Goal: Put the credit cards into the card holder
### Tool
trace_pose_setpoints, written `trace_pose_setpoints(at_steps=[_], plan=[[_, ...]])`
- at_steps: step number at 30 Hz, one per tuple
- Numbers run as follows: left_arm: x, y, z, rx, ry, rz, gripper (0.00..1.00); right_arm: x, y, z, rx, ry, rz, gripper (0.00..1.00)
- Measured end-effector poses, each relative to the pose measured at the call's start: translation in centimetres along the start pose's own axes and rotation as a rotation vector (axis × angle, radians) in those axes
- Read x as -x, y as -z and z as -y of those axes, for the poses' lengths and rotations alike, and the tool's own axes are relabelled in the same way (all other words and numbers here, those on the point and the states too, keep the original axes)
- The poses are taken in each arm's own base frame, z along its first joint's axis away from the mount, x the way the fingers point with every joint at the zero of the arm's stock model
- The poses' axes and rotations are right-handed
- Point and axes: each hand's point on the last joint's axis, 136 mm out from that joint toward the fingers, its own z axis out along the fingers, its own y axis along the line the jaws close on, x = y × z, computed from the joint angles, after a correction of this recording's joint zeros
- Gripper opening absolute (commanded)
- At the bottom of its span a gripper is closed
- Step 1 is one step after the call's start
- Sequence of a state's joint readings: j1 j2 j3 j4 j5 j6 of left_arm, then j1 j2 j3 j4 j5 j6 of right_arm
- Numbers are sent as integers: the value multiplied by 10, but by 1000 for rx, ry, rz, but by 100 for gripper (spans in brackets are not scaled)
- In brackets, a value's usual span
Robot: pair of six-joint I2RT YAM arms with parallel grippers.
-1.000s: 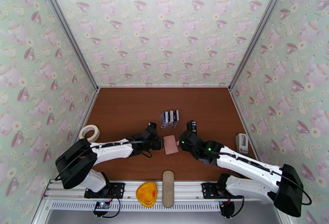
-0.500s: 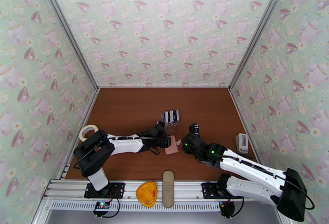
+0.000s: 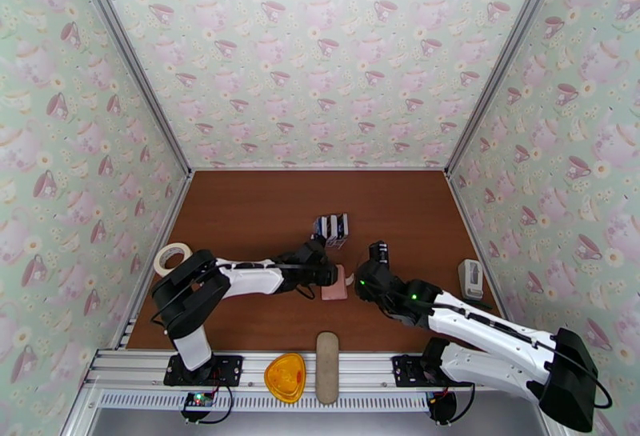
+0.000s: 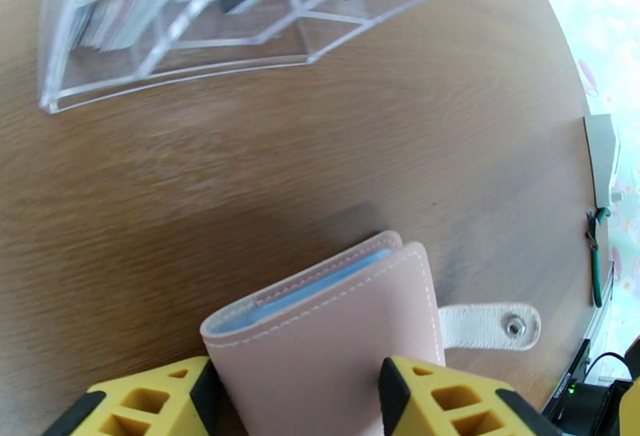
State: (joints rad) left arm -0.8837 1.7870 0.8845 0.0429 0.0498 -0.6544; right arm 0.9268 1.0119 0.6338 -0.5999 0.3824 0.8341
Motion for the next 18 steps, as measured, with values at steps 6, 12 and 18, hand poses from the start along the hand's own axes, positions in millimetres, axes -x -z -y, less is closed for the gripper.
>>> trace_pose_setpoints(at_steps=[6, 12, 18], plan=[[-1, 1, 2, 0, -8, 0, 65, 0, -1, -1, 3, -1, -1, 38], [-6, 13, 0, 2, -12, 1, 66, -4, -7, 1, -17, 3, -17, 38], [-28, 21, -5, 6, -31, -29, 67, -5, -14, 1, -24, -2, -33, 38]])
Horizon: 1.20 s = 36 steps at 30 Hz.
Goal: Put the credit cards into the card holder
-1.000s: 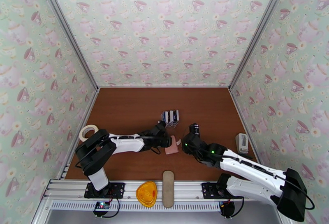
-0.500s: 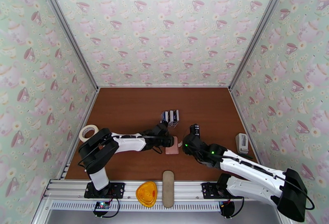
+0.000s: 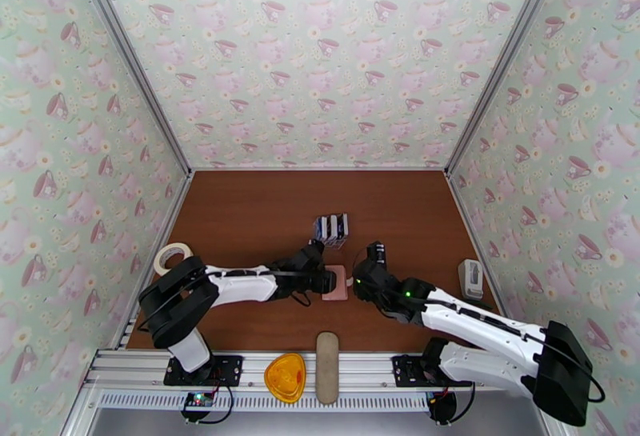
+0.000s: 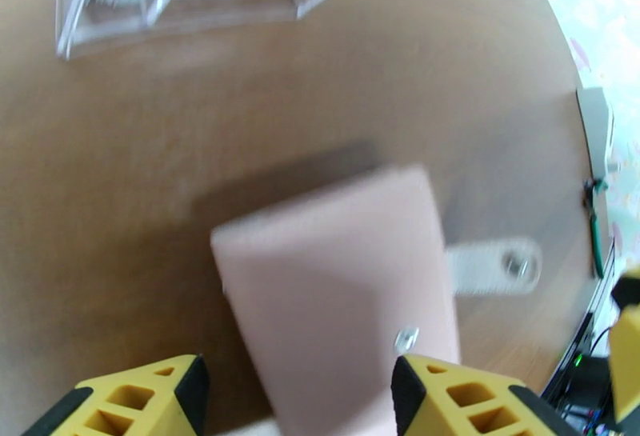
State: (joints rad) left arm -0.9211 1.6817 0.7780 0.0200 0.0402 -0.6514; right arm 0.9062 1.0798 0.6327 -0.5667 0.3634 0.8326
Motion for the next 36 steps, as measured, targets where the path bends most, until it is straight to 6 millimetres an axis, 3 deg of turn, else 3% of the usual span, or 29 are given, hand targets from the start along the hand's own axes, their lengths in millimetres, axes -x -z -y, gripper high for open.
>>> trace_pose_setpoints(at_steps=[8, 19, 26, 31, 36], plan=[[-19, 14, 2, -17, -26, -9, 69, -4, -13, -3, -7, 10, -26, 38], [-19, 18, 8, -34, -35, -3, 57, -11, -25, -5, -17, 41, -65, 35], [-25, 11, 0, -5, -34, -19, 57, -2, -28, -1, -22, 24, -65, 34], [-22, 8, 0, 0, -34, -3, 57, 11, -26, -9, -4, 31, -49, 34], [-19, 6, 1, -1, -34, 7, 53, 11, -31, -15, -5, 56, -70, 30]])
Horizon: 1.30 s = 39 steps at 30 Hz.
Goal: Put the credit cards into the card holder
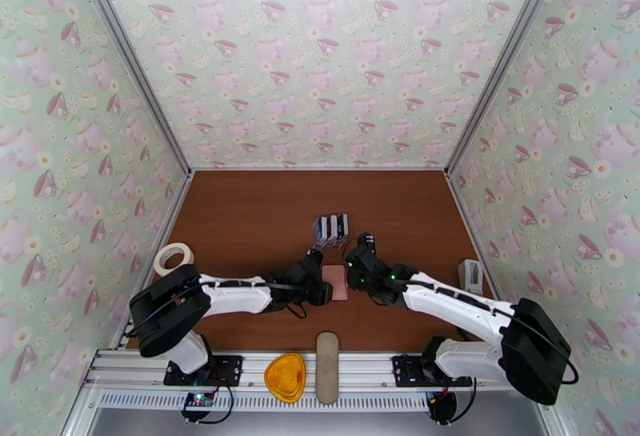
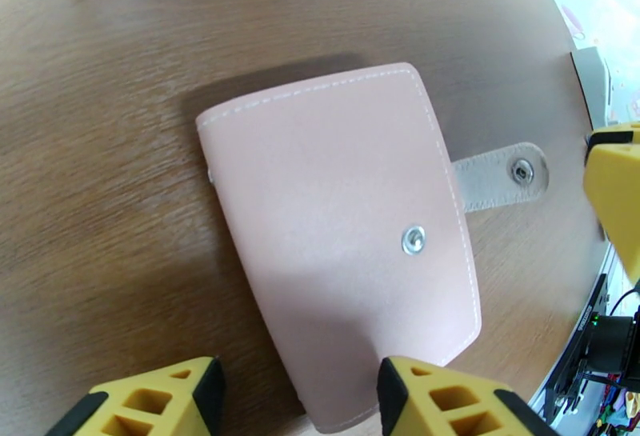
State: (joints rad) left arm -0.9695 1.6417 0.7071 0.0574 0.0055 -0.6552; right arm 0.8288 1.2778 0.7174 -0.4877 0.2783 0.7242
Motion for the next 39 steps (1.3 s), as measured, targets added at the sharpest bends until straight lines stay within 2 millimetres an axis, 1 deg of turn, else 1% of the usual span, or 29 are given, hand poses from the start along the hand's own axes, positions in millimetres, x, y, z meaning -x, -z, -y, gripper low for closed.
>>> trace_pose_setpoints(at_steps=[4, 11, 19, 30, 34, 39], plan=[[2, -2, -1, 9, 0, 6, 53, -3, -5, 0, -15, 19, -20, 27], [3, -2, -2, 15, 6, 11, 52, 0, -10, -2, -28, 30, -31, 22], [5, -2, -3, 14, 16, 15, 52, 1, -14, 3, -45, 26, -40, 19], [6, -3, -4, 10, 28, 24, 52, -4, -19, 0, -33, 30, -70, 17], [7, -3, -4, 6, 33, 31, 52, -5, -19, -1, -27, 29, -73, 13], [7, -3, -4, 2, 36, 36, 52, -4, -19, -3, -20, 28, -73, 7]])
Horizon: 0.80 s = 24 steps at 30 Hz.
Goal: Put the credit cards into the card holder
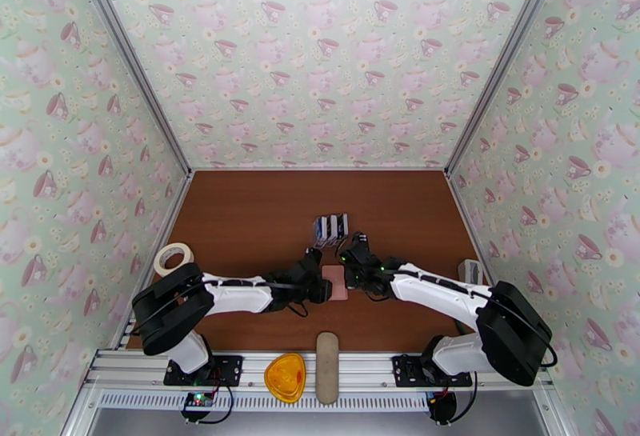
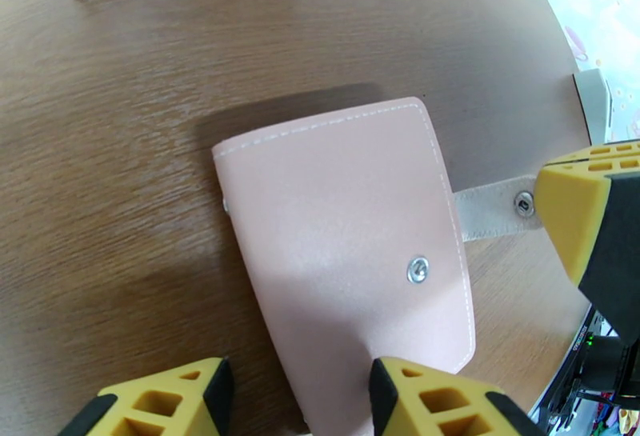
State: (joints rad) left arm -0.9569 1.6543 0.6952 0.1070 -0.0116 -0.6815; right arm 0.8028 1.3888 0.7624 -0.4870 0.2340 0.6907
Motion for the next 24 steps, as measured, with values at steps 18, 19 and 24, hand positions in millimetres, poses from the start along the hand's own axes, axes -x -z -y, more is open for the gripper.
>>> trace_pose_setpoints(at_steps=[18, 19, 24], plan=[[2, 0, -6, 7, 19, 6, 38, 2, 3, -21, 106, -15, -7, 0], [2, 0, -6, 7, 19, 6, 38, 2, 2, -22, 111, -14, -8, 0], [1, -1, -6, 8, 19, 5, 36, -7, -7, -30, 123, 5, -40, 0]])
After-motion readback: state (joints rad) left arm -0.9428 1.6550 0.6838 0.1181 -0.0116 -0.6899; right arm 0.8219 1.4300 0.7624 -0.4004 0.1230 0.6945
